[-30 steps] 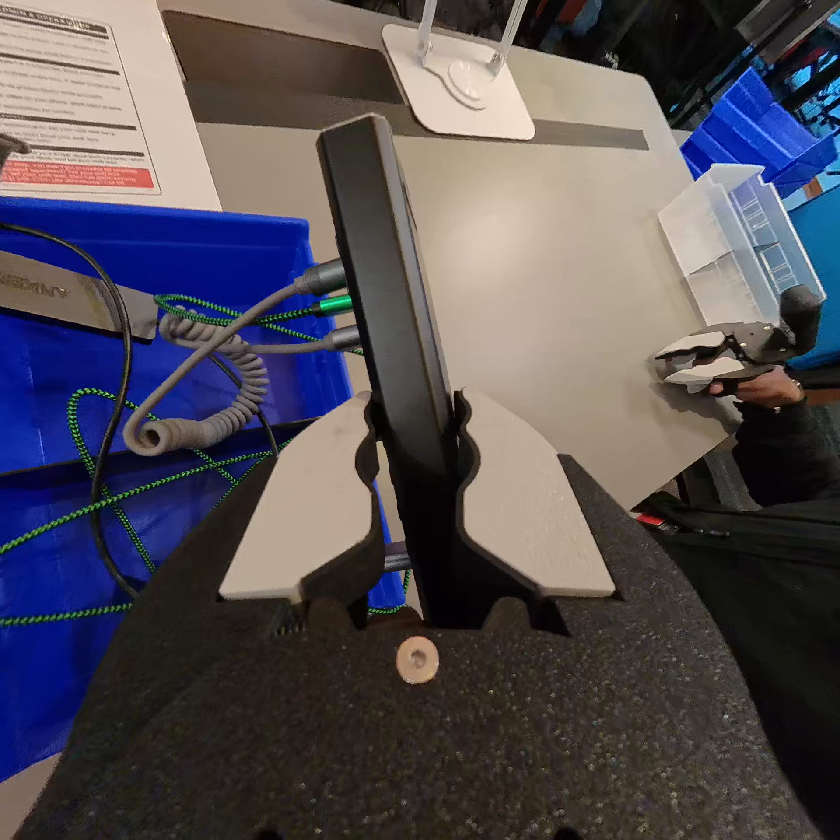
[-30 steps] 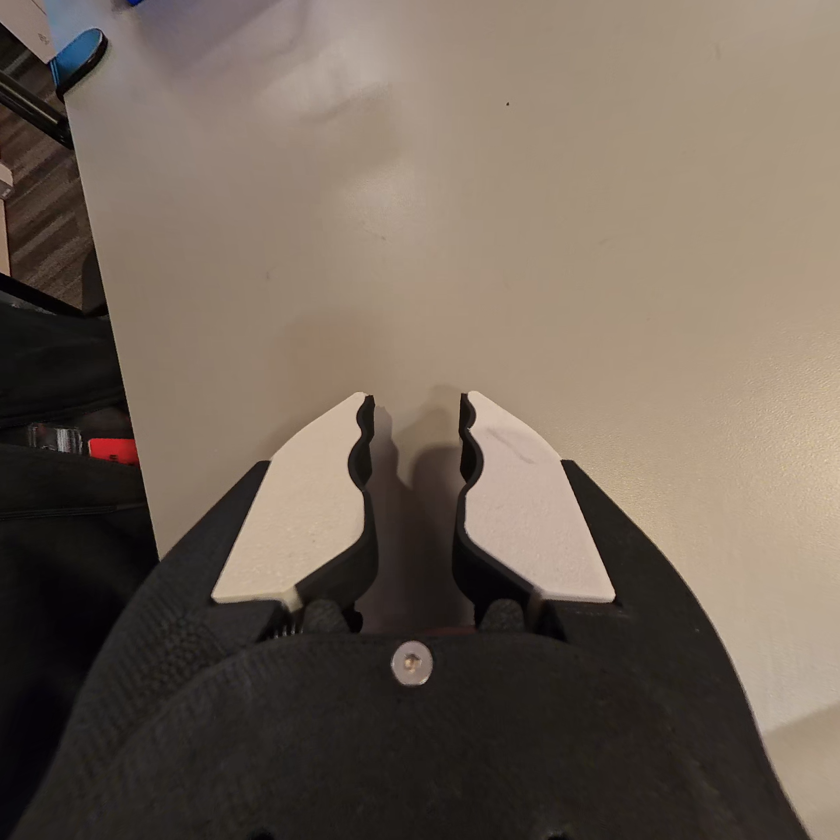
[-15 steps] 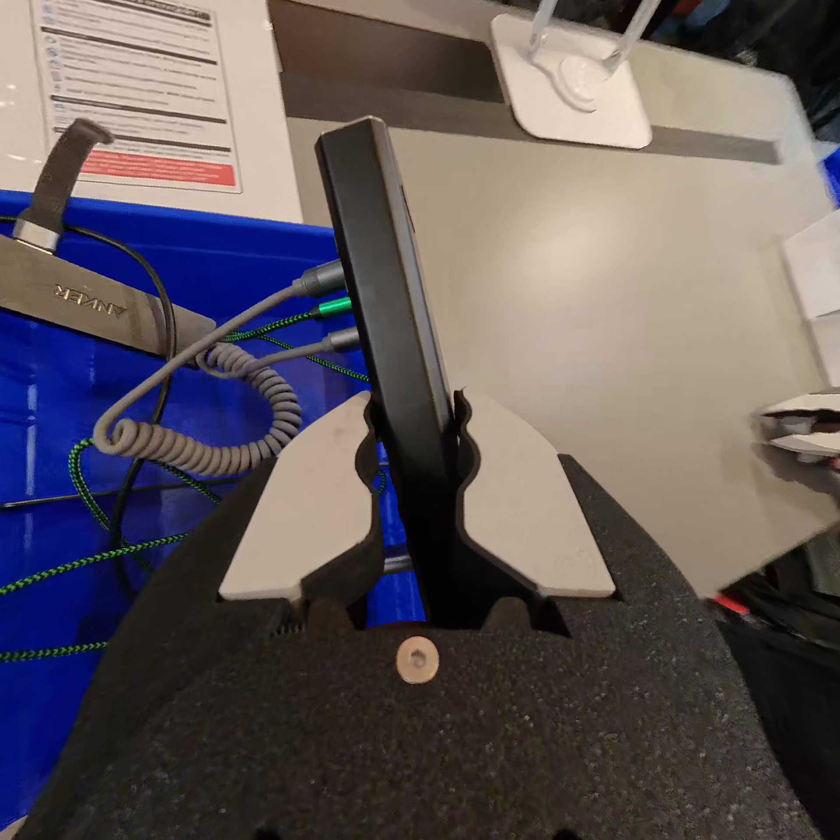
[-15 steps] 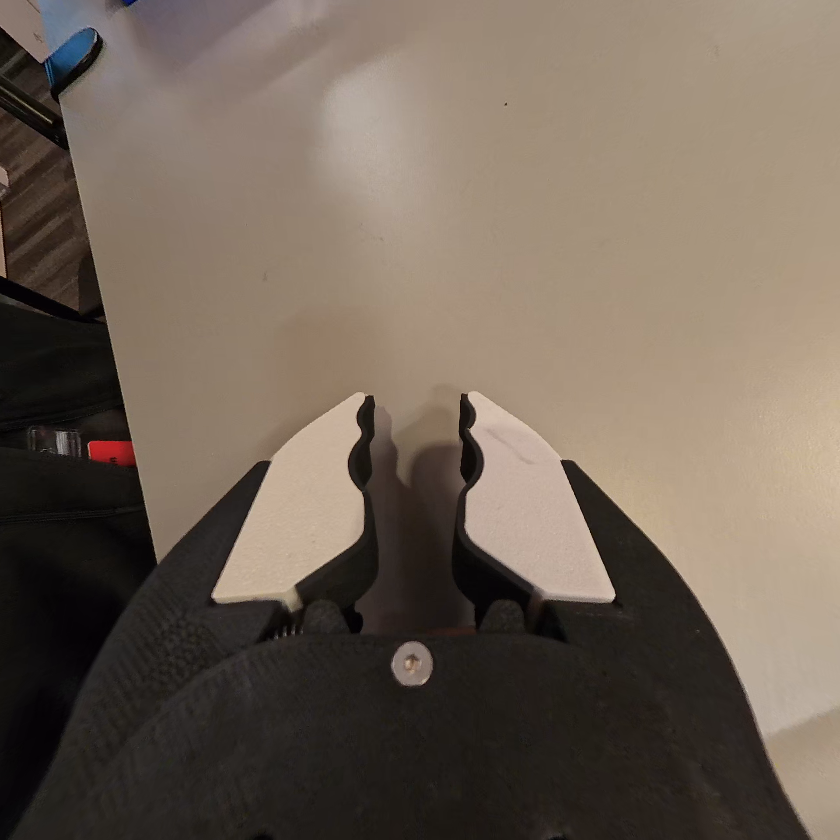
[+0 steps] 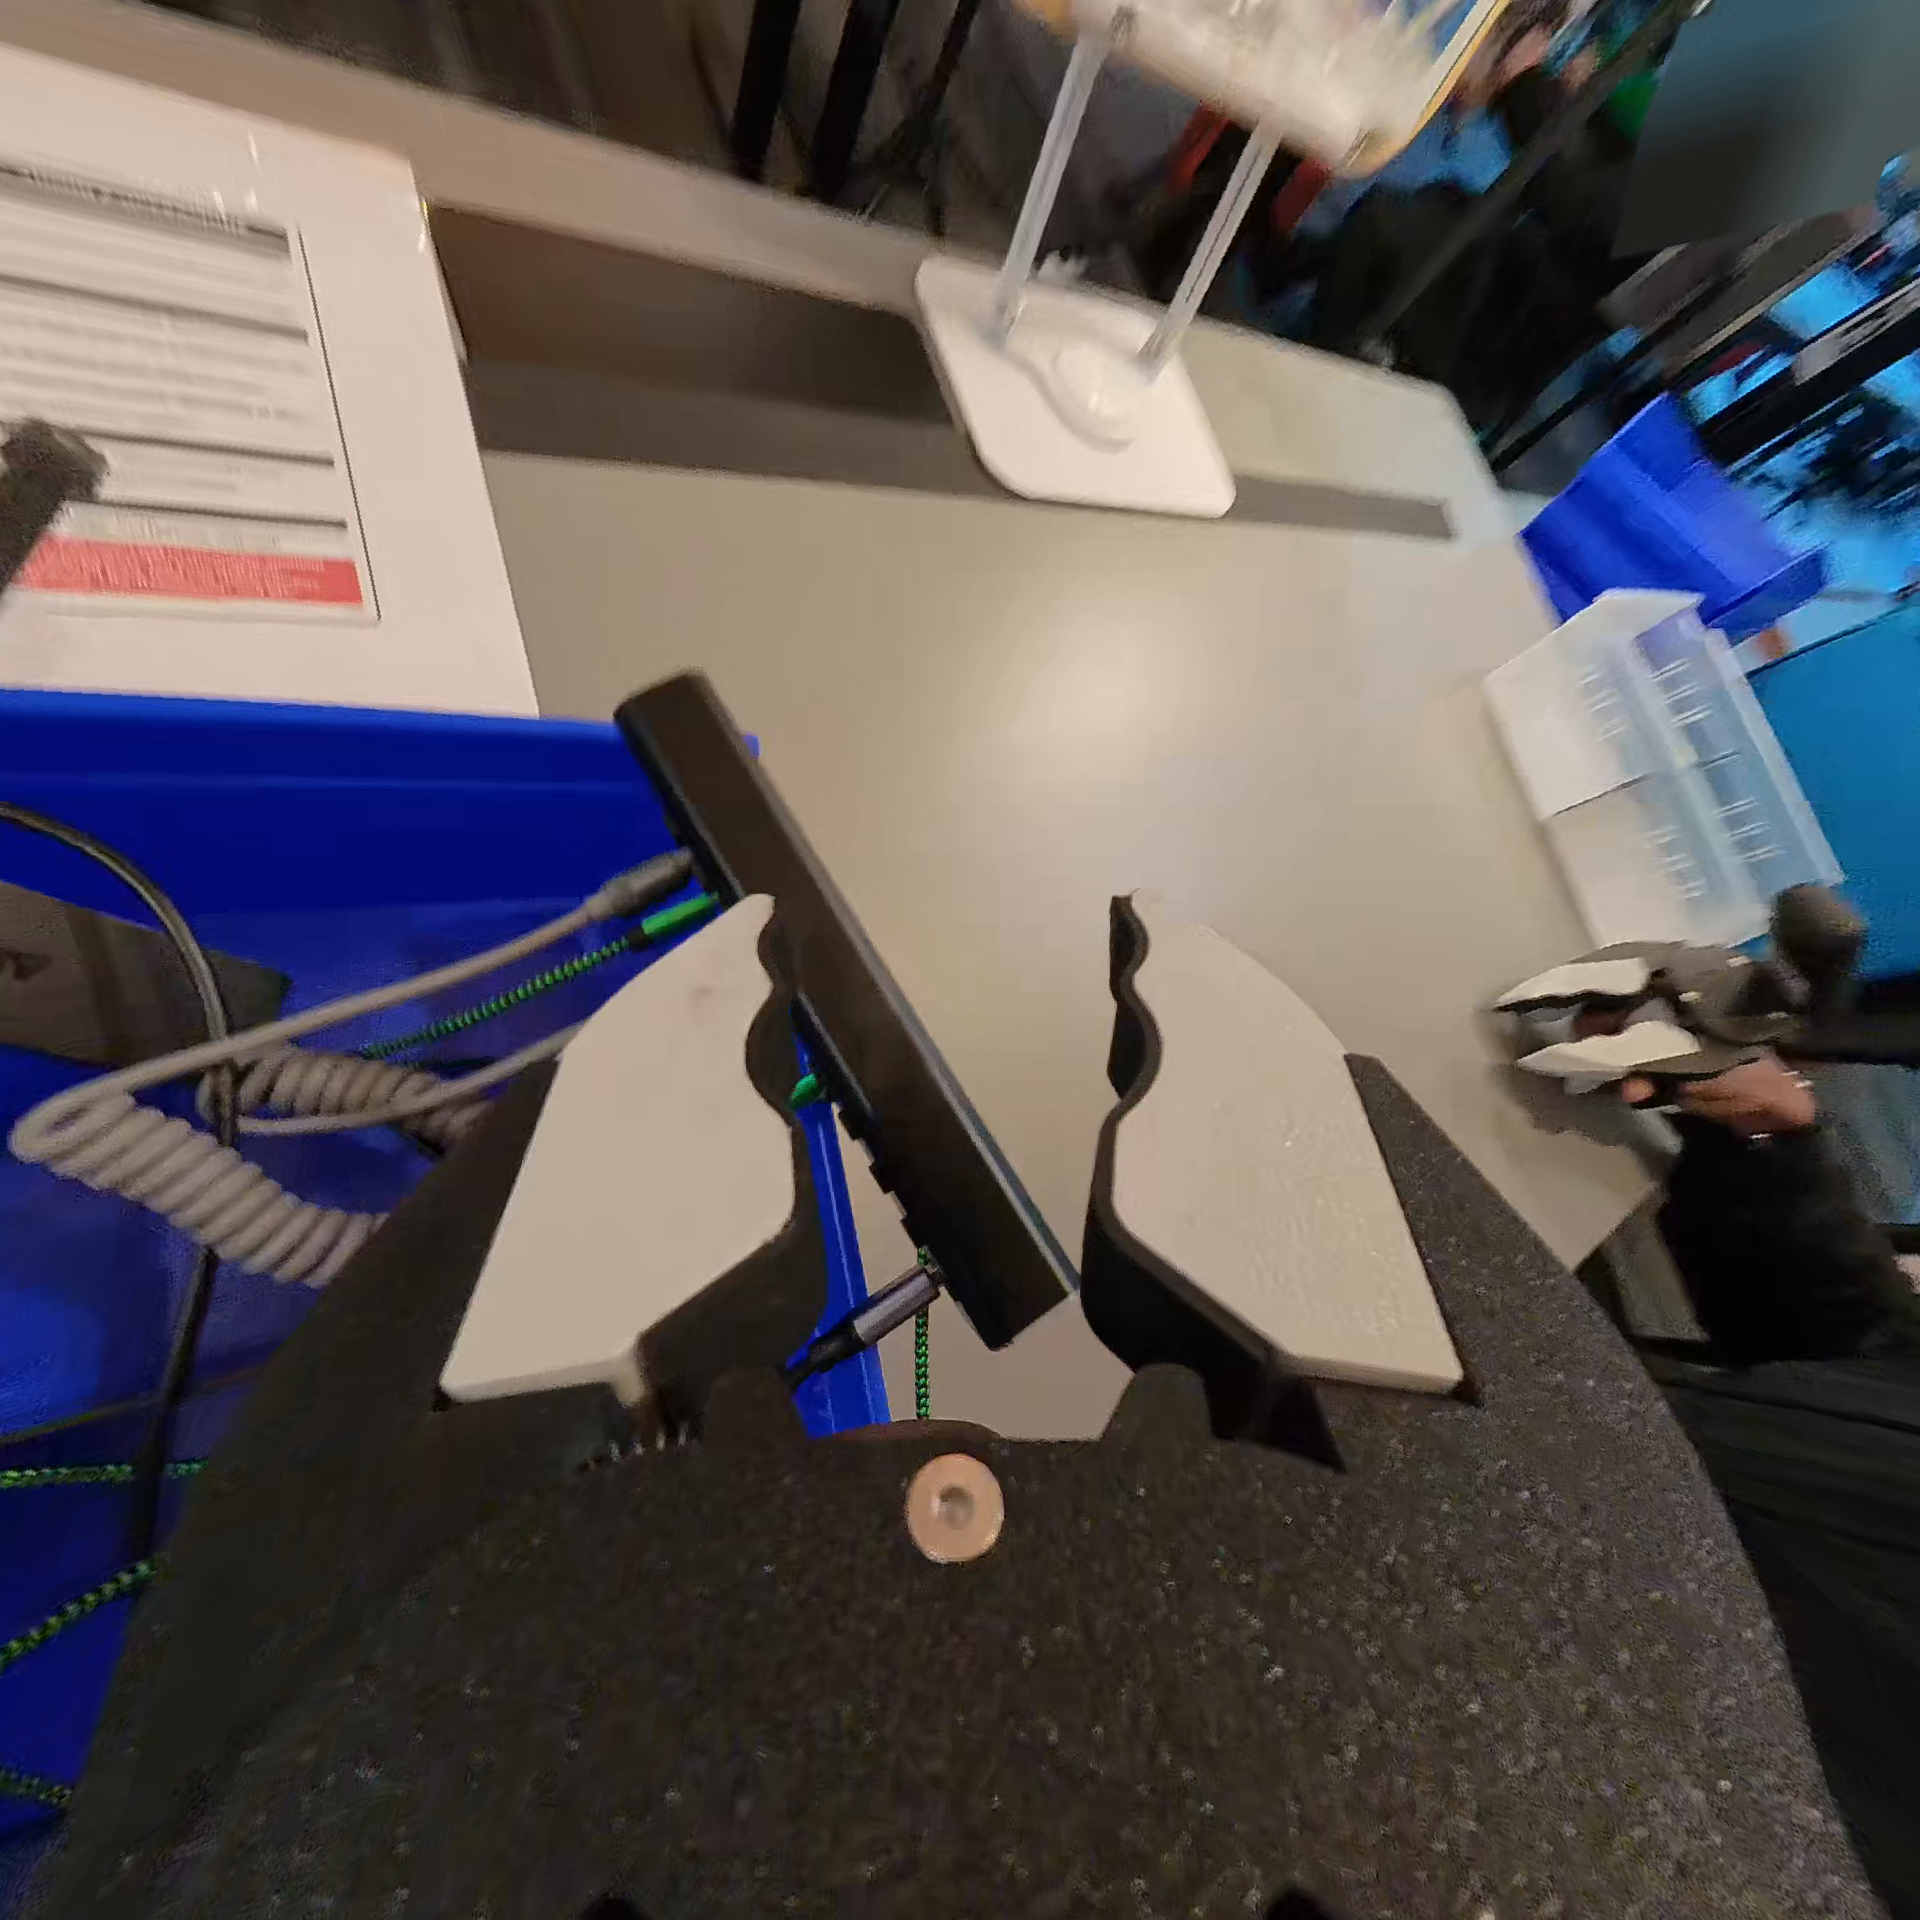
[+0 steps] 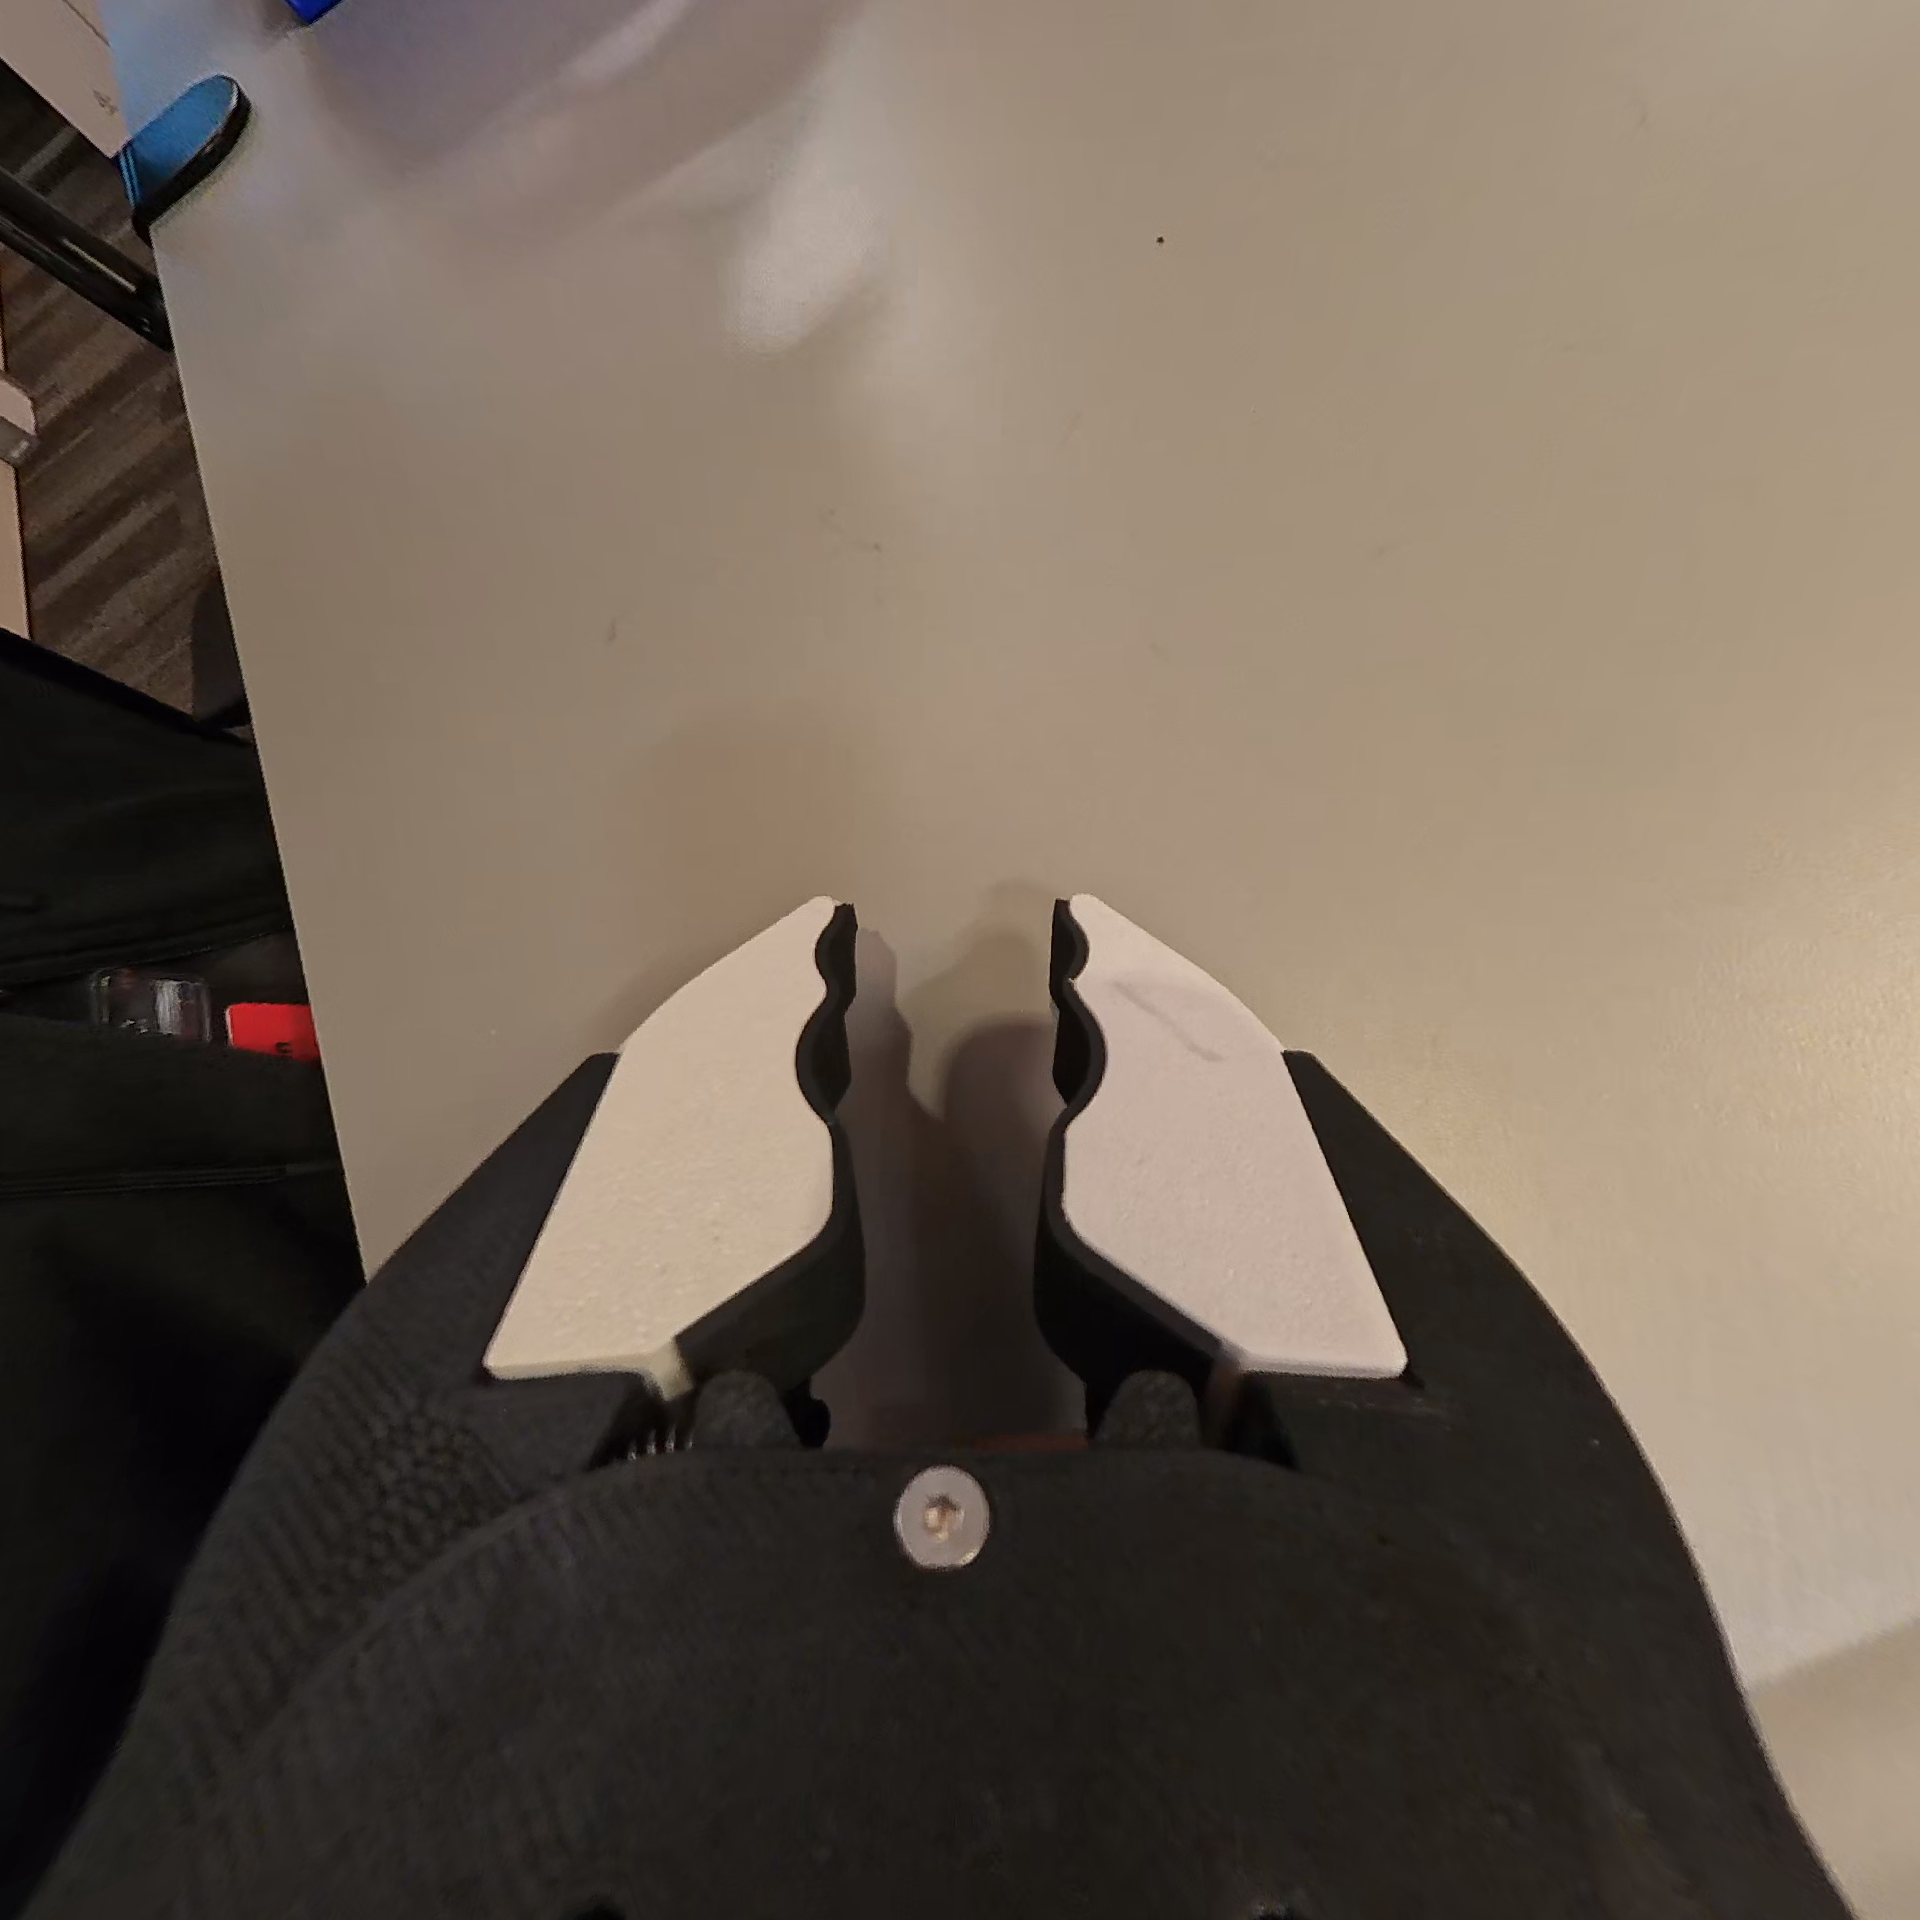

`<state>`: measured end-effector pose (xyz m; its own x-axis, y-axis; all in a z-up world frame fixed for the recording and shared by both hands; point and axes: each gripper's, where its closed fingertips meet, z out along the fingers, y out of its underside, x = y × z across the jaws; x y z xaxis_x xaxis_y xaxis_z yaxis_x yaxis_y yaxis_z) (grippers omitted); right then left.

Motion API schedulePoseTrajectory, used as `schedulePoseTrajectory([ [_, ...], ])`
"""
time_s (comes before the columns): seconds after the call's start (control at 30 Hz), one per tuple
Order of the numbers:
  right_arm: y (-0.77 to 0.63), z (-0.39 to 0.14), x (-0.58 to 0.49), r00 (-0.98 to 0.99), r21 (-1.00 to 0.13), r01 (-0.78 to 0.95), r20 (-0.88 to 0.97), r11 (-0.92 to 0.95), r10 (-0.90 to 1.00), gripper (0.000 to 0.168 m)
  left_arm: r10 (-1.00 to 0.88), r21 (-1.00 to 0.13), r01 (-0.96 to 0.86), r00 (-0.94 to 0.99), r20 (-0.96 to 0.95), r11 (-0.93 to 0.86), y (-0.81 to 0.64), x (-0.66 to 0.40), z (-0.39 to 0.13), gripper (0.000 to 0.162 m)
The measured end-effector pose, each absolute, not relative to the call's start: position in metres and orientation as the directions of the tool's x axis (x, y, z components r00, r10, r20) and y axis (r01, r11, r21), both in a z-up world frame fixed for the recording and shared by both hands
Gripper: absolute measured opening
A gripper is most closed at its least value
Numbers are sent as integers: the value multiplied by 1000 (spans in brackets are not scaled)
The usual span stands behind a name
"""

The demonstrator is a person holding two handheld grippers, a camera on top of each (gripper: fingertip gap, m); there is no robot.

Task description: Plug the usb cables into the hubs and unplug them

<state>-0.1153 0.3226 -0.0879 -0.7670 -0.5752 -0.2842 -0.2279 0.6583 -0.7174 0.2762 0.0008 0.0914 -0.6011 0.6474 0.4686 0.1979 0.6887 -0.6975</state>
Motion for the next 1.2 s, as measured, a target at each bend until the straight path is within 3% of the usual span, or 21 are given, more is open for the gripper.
schedulePoseTrajectory([
  [0.13,322,-88,-115,-765,-717,-224,-291,661,-575,35,556,-738,122,-741,377,664,-37,326,104,53],
  [0.33,322,-88,-115,-762,-714,-226,-293,662,-577,35,335,-615,45,-868,366,787,-90,378,49,50],
  [0.57,323,-88,-115,-760,-713,-226,-297,664,-578,35,358,-650,239,-932,55,722,-143,407,24,49],
  [0.67,323,-88,-115,-758,-713,-222,-303,665,-577,35,402,-630,231,-905,141,742,-149,407,13,52],
  [0.87,322,-87,-116,-755,-712,-204,-323,672,-571,34,421,-664,124,-854,307,737,-155,410,10,39],
  [1.03,321,-87,-117,-750,-709,-194,-338,678,-568,33,377,-630,56,-840,389,775,-157,416,2,49],
  [1.2,321,-87,-117,-752,-706,-192,-340,682,-564,32,441,-681,99,-827,349,725,-158,410,11,25],
])
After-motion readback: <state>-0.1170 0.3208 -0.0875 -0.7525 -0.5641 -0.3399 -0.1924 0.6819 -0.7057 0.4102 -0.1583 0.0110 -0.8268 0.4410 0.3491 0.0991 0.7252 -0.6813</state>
